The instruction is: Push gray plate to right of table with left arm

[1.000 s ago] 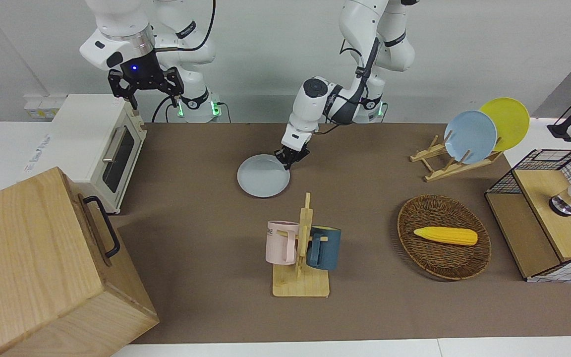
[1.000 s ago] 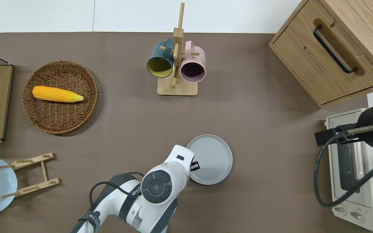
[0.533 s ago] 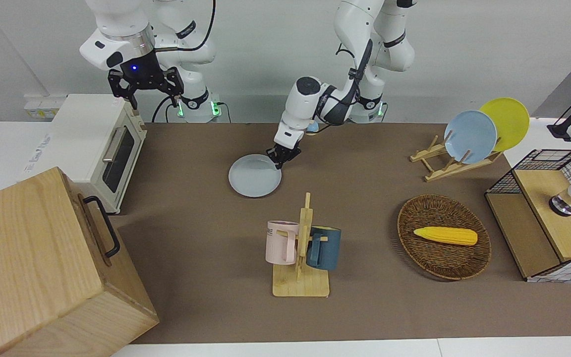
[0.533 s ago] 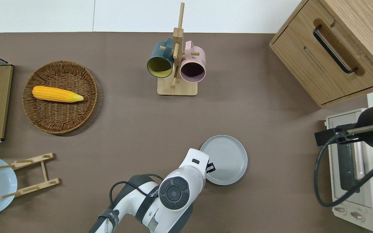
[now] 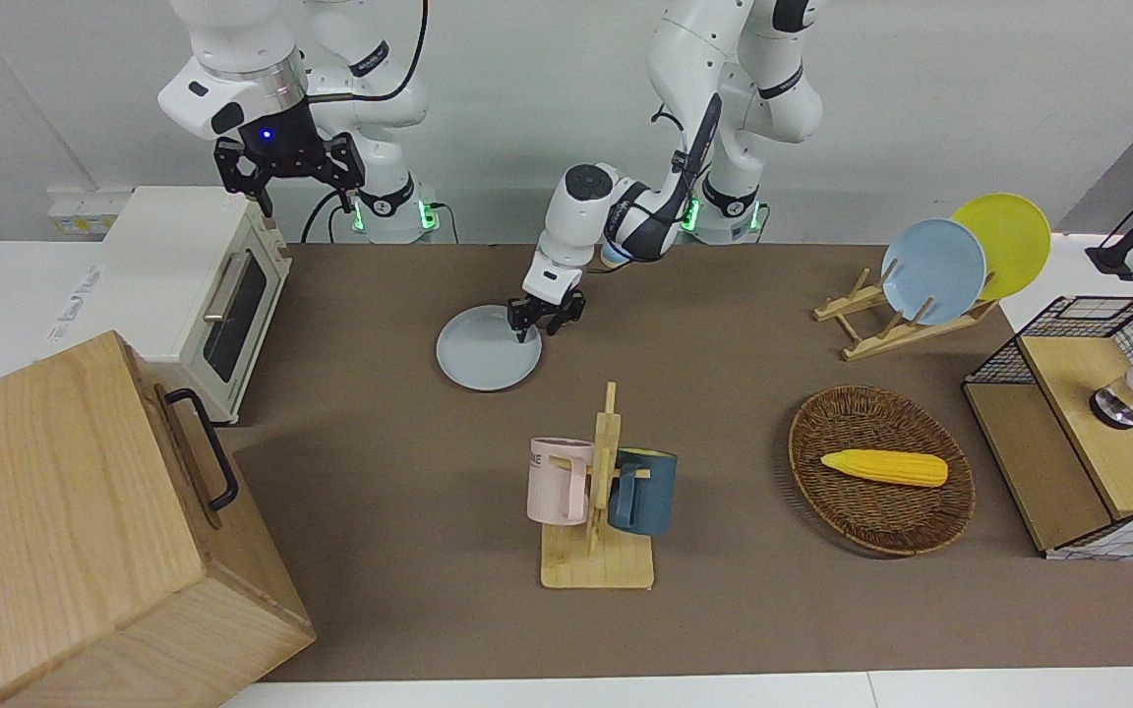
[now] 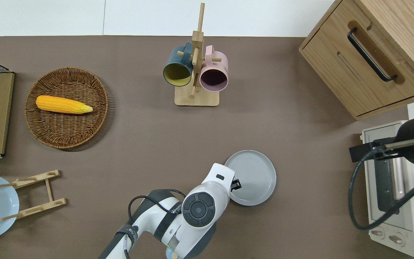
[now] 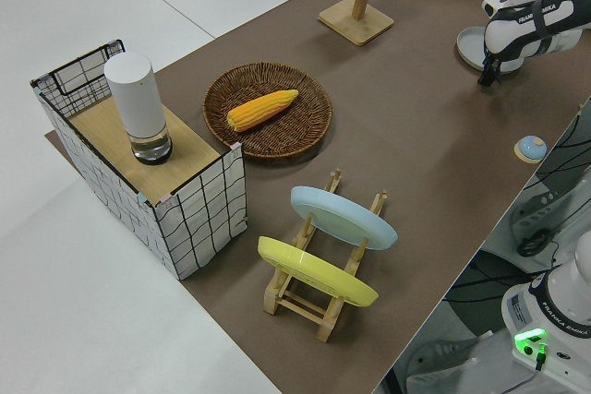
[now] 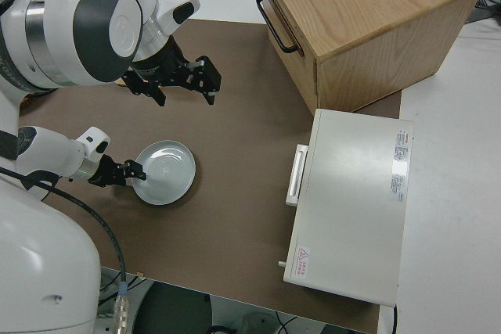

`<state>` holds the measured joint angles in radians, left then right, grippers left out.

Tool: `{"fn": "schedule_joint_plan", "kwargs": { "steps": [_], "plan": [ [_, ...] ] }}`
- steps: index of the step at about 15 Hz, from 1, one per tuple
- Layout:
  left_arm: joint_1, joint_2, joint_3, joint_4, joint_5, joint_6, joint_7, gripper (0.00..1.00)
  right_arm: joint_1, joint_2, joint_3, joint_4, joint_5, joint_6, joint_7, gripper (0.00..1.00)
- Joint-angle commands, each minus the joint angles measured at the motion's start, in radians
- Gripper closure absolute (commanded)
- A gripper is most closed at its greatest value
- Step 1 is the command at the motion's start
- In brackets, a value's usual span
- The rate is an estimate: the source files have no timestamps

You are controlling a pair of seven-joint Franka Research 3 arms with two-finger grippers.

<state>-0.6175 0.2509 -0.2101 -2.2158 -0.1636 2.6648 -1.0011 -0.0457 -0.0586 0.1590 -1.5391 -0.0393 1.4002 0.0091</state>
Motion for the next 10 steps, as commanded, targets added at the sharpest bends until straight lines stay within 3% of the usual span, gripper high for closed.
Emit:
{"fn": "schedule_joint_plan", "kwargs": {
  "steps": [1, 7, 10],
  "plan": [
    [0.076, -0.08, 0.009, 0.005, 0.033, -0.156, 0.134, 0.01, -0.008, -0.01, 0.005, -0.004, -0.001, -0.012, -0.008, 0.005],
    [0.286, -0.278, 0.011, 0.011, 0.032, -0.414, 0.459, 0.01, -0.008, -0.01, 0.005, -0.004, -0.001, -0.012, -0.008, 0.005],
    [0.402, -0.332, 0.014, 0.051, 0.033, -0.534, 0.584, 0.01, -0.008, -0.01, 0.005, -0.004, 0.001, -0.012, -0.008, 0.005]
  ]
}}
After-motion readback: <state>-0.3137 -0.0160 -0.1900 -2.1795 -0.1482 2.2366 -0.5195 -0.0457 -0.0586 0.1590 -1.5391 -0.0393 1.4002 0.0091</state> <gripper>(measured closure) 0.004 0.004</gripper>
